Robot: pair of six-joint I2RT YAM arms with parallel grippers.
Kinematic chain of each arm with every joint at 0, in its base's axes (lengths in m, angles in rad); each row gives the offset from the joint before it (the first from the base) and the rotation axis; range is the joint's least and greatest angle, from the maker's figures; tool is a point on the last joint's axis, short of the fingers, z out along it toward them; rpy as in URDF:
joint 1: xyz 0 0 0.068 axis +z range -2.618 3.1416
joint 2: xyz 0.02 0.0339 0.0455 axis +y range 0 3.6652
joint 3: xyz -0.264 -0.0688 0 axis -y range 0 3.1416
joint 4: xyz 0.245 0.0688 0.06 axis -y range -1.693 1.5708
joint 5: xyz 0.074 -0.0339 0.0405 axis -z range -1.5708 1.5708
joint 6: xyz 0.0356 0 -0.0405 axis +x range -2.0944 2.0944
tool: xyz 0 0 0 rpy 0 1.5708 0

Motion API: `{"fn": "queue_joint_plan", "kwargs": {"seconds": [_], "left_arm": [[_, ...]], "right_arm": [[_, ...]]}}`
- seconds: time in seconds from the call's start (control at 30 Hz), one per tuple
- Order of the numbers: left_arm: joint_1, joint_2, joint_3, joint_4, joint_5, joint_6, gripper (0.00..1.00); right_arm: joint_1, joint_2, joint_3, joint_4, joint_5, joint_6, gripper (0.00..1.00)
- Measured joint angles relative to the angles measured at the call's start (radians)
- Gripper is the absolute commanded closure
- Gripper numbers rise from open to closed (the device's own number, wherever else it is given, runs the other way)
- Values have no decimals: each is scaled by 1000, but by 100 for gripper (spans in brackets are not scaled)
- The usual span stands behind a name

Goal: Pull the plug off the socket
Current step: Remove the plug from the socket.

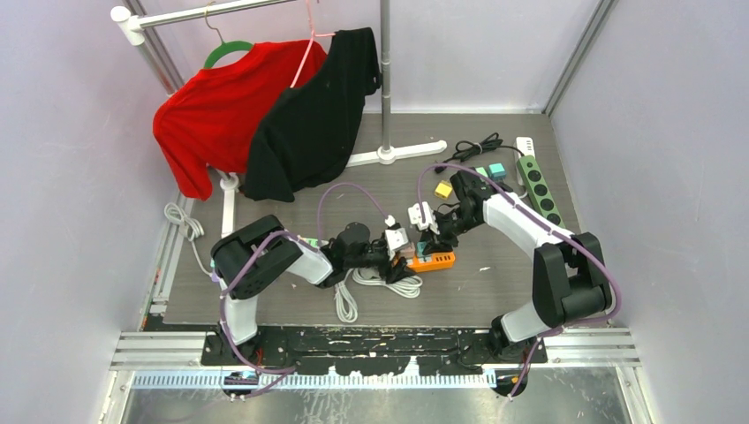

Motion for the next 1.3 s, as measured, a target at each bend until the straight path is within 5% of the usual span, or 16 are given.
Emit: {"fn": "queue_joint_plan", "kwargs": {"seconds": [0.13,0.23,0.3,0.7,0.97,1.3], "left_arm": [[0,0,0,10,4,-9,43],[0,0,2,11,-1,-13,83],[6,3,5,8,10,-11,99],[13,15,13,9,27,2,100],[25,19,13,-18,35,28,100],[19,31,6,10,37,34,100]], "right_arm": [[-2,8,3,1,-10,0,97],[-2,8,3,1,-11,8,98],[-2,10,5,3,-9,16,99],[-9,23,11,-29,-34,-40,99],[8,30,10,80,12,192,99],[16,27,-1,-12,-29,-31,99]]}}
